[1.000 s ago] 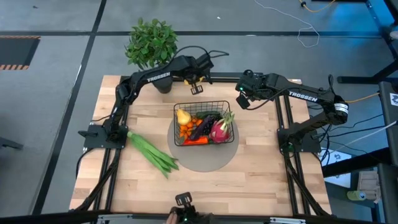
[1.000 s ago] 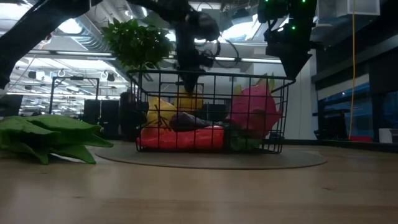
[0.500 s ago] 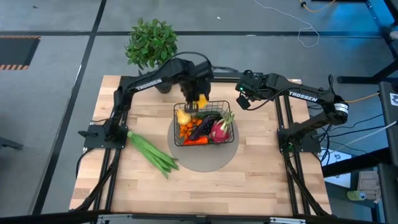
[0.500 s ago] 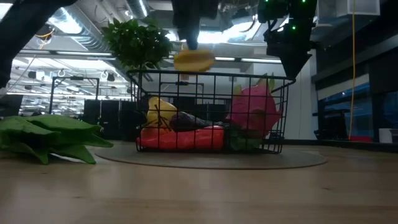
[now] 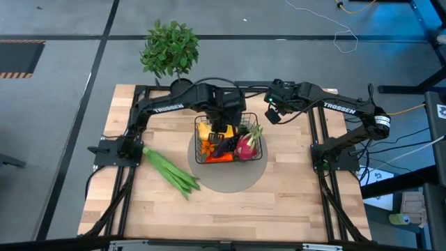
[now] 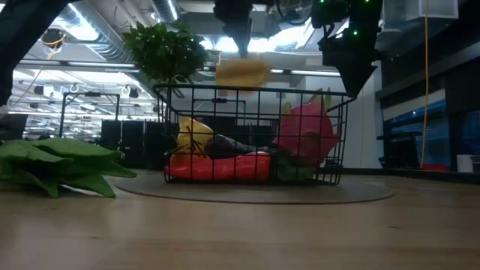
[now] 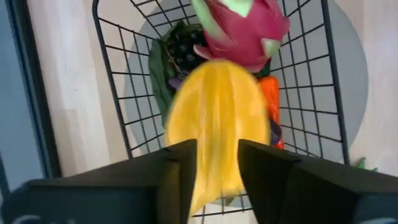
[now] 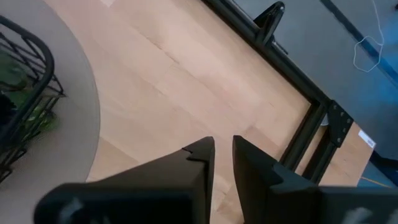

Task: Build produce basket
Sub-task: Put the star fruit into the black wire basket, then adjust the black wire basket

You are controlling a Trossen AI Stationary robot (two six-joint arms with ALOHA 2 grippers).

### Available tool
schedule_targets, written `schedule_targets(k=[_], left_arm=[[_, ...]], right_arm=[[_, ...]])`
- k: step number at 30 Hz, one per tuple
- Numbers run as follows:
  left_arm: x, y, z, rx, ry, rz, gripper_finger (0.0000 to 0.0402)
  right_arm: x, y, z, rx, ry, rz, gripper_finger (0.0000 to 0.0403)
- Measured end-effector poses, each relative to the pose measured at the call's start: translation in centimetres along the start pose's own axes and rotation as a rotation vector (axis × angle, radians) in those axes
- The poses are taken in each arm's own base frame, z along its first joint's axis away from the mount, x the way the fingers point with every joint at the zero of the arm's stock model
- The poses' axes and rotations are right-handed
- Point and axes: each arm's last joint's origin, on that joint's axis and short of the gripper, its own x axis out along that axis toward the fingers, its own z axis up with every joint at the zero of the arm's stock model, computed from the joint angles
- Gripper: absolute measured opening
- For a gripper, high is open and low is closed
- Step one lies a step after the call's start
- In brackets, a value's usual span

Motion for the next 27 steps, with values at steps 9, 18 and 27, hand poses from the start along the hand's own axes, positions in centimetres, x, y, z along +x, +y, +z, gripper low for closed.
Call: schedule_targets(k=[9,18,27], left_arm=[[-0.2,-0.4,-1.5,-0.145,0.153,-0.033,0.014],[-3.9,-3.2,-1.8,-0.214,0.044,-0.25,0.0135],[-4.3,-9.7,-3.5,-0.049,0.132,-0.359,0.0135]], right_arm=[[0.0,0.0,-0.1,-0.003,0.007,-0.001,0.0051],[0.0,-0.1,-0.2,-0.008,0.022,0.003,0.0051],[0.0,-0.1,-0.3,-0.009,0.037,0.007,0.0051]])
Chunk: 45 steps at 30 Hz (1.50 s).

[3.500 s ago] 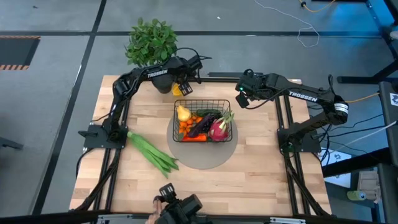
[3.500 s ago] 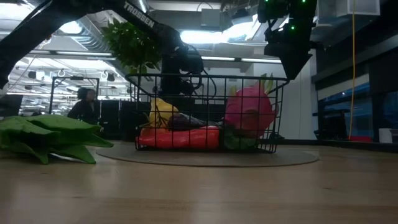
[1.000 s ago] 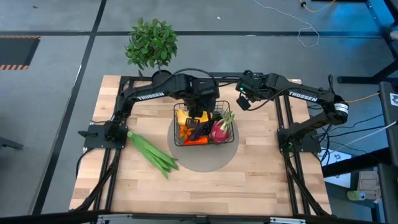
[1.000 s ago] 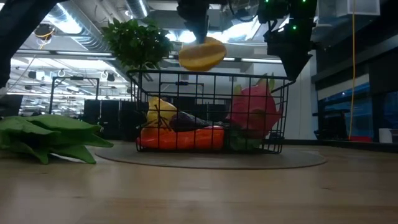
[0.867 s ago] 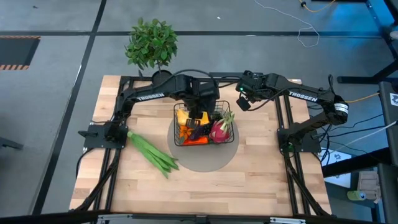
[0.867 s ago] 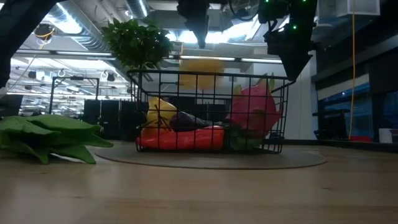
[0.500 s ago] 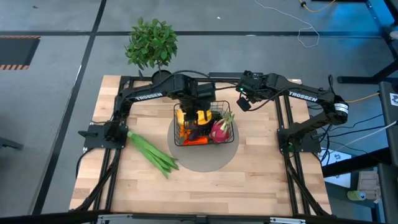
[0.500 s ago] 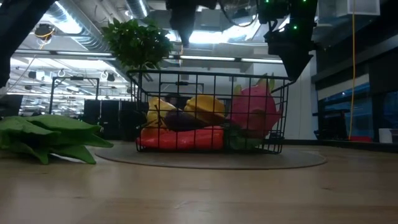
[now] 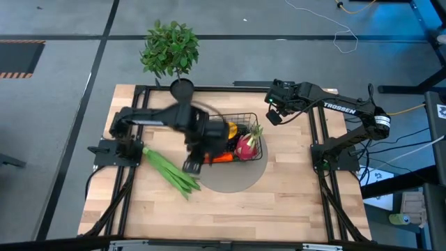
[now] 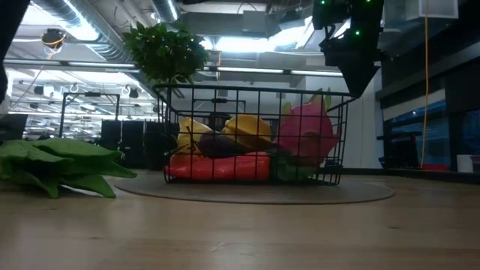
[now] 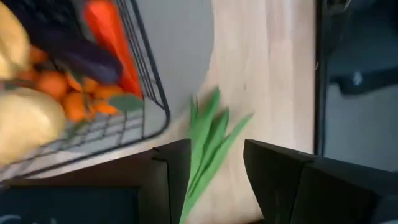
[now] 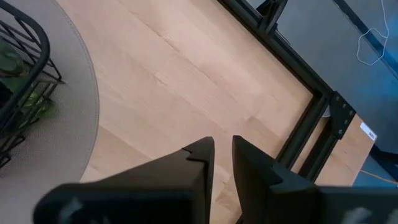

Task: Build produce basket
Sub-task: Adjust the black wire basket

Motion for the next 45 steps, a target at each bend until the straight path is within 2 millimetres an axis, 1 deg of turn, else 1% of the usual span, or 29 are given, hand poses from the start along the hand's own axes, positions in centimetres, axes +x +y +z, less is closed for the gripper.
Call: schedule_targets(k=[5,8,11,14,17,20,23,29,33,36,38,40,42,45], left_arm=[[3.6,-1.8,-1.4,0.093,0.153,-0.014,0.0135],[5.9,-2.1,-1.6,0.129,0.184,-0.02,0.0135],[8.3,-1.7,-1.3,0.139,0.142,-0.02,0.0135],[10.4,-1.3,-1.7,0.133,0.16,-0.017,0.0135],[12.0,-0.6,-2.4,0.115,0.19,-0.014,0.0135],[13.2,0.0,-2.8,0.074,0.197,-0.006,0.0135],[13.5,0.3,-2.9,0.055,0.197,0.027,0.0135],[13.6,0.9,-2.7,0.062,0.174,0.159,0.0135],[13.5,1.3,-2.5,0.044,0.155,0.179,0.0135],[13.5,1.3,-2.5,-0.006,0.152,0.161,0.0135],[13.5,0.9,-2.5,-0.029,0.153,0.125,0.0135],[13.0,0.3,-2.4,-0.026,0.142,0.086,0.0135],[12.3,-0.6,-2.1,-0.02,0.122,0.048,0.0135],[10.9,-1.8,-2.3,-0.023,0.18,0.052,0.0135]], right_arm=[[0.0,0.0,0.0,0.003,0.003,0.007,0.0051],[0.0,0.1,-0.1,0.003,0.02,0.041,0.0051],[0.0,0.2,-0.1,0.004,0.037,0.074,0.0051],[0.0,0.2,-0.1,-0.003,0.038,0.078,0.0051],[0.0,0.2,-0.1,-0.041,0.037,0.078,0.0051],[0.0,0.3,-0.1,-0.043,0.049,0.104,0.0051],[0.0,0.3,-0.1,-0.009,0.059,0.125,0.0051],[-0.1,0.5,-0.2,0.02,0.058,0.128,0.0051],[-0.2,0.6,-0.3,0.018,0.06,0.134,0.0051],[-0.2,0.7,-0.3,0.017,0.066,0.145,0.0051],[-0.2,0.7,-0.3,0.016,0.066,0.145,0.0051],[-0.2,0.6,-0.3,0.015,0.066,0.145,0.0051],[-0.2,0.6,-0.3,0.014,0.066,0.145,0.0051],[-0.2,0.6,-0.3,0.014,0.066,0.143,0.0051]])
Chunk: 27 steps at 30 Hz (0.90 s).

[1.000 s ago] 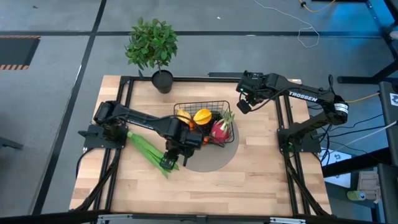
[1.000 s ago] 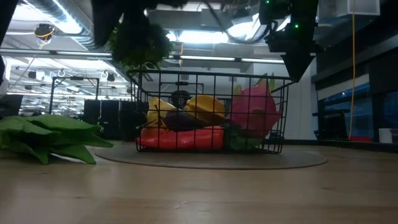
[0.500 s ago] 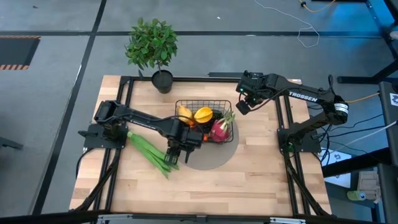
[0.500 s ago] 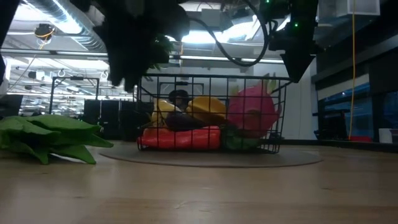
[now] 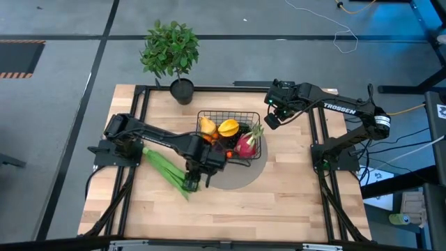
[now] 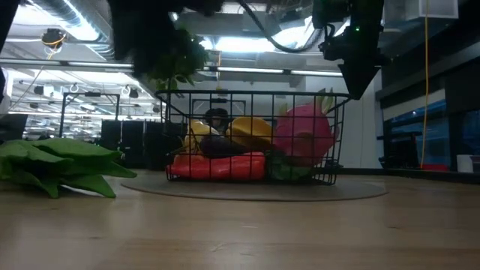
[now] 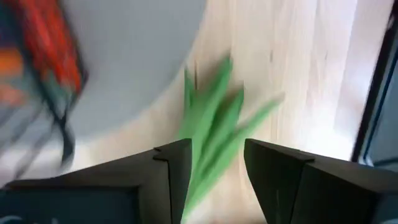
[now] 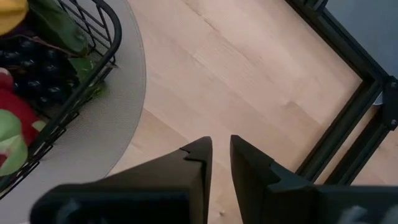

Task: Build produce basket
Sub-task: Adjust the black wire basket, then put the lettuce into the black wire basket

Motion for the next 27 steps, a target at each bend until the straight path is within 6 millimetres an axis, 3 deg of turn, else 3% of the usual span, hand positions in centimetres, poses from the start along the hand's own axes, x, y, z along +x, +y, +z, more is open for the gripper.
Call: schedule_targets(k=[7,14,19,23,27], left_arm=[[-1.4,-2.7,-3.0,-0.031,0.216,0.055,0.0135],[-3.0,-6.3,-6.1,-0.005,0.078,0.19,0.0135],[-4.7,-7.4,-9.3,-0.068,-0.069,0.336,0.0135],[-4.5,-7.5,-11.6,-0.138,-0.131,0.308,0.0135],[-3.0,-7.2,-13.3,-0.136,-0.244,0.26,0.0135]], right_arm=[[0.0,0.0,0.0,-0.001,0.001,-0.001,0.0051],[0.0,0.0,0.0,-0.001,0.001,-0.001,0.0051],[0.0,0.0,0.0,0.004,0.001,-0.001,0.0051],[0.0,0.0,0.0,0.005,0.0,0.004,0.0051],[0.0,0.0,0.0,0.005,0.0,0.006,0.0051]])
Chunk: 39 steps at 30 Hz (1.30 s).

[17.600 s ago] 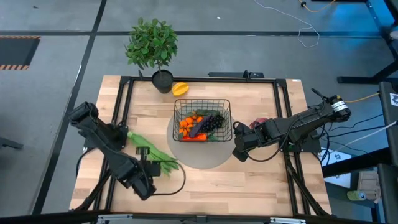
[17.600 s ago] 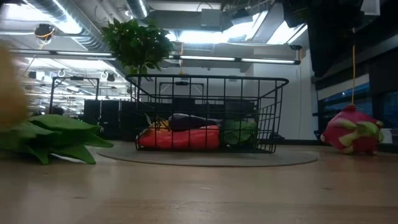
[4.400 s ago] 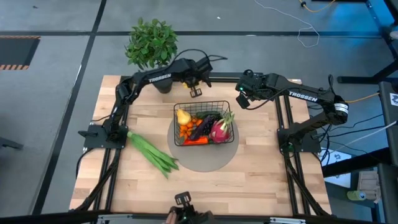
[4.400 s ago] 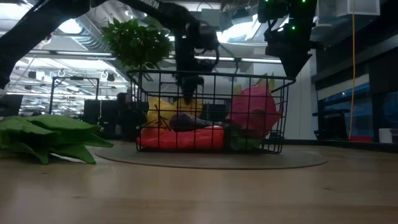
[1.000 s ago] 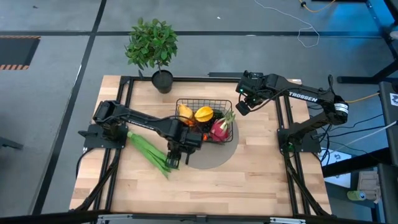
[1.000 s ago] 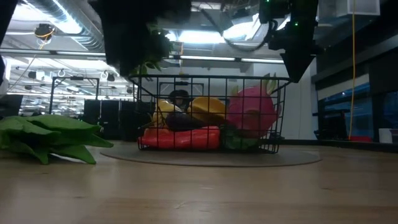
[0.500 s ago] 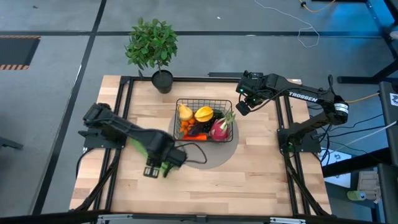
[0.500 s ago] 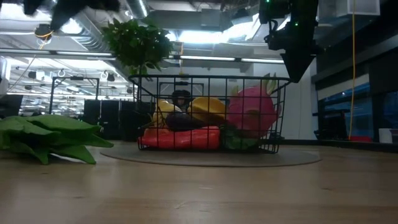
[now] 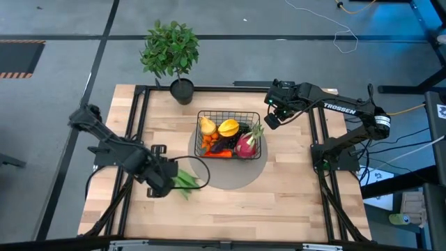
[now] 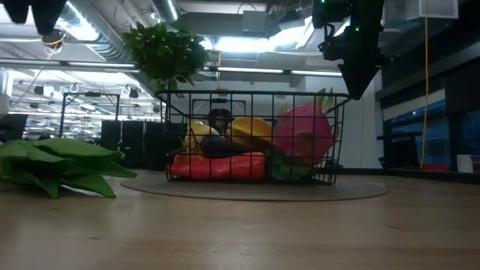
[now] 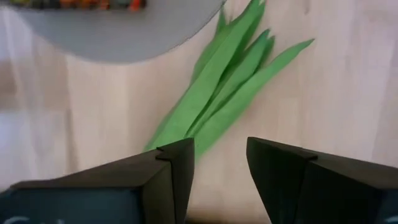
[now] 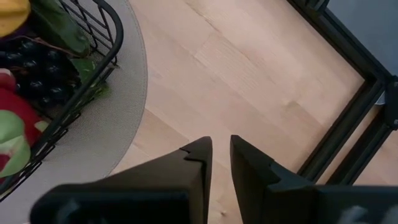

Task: Build produce basket
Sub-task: Put the lettuce into the black wire basket

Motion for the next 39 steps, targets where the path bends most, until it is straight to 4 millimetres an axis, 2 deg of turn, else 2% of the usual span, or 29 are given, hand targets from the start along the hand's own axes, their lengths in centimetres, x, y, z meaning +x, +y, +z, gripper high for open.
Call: schedule_targets(k=[5,12,15,21,24,31,39], left_arm=[[2.8,0.2,-2.3,-0.01,-0.045,-0.014,0.0135],[7.2,0.3,-4.5,-0.062,0.064,0.042,0.0135],[8.5,0.5,-5.2,-0.051,0.094,0.07,0.0135],[8.8,0.5,-5.1,-0.047,0.059,0.089,0.0135],[8.9,0.7,-5.3,0.007,0.071,0.098,0.0135],[10.8,0.9,-6.0,0.162,0.015,0.145,0.0135],[12.1,1.6,-7.1,0.207,0.009,0.224,0.0135]], right_arm=[[0.0,0.0,0.0,-0.001,0.001,0.001,0.0051],[0.0,0.0,0.0,-0.001,0.001,0.001,0.0051],[0.0,0.0,0.0,-0.002,0.001,0.002,0.0051],[0.0,0.0,0.0,-0.004,0.001,0.001,0.0051],[0.0,0.1,0.1,-0.001,-0.008,0.006,0.0051],[0.0,0.1,0.2,0.001,-0.017,0.011,0.0051],[0.0,0.1,0.2,0.004,-0.018,0.011,0.0051]])
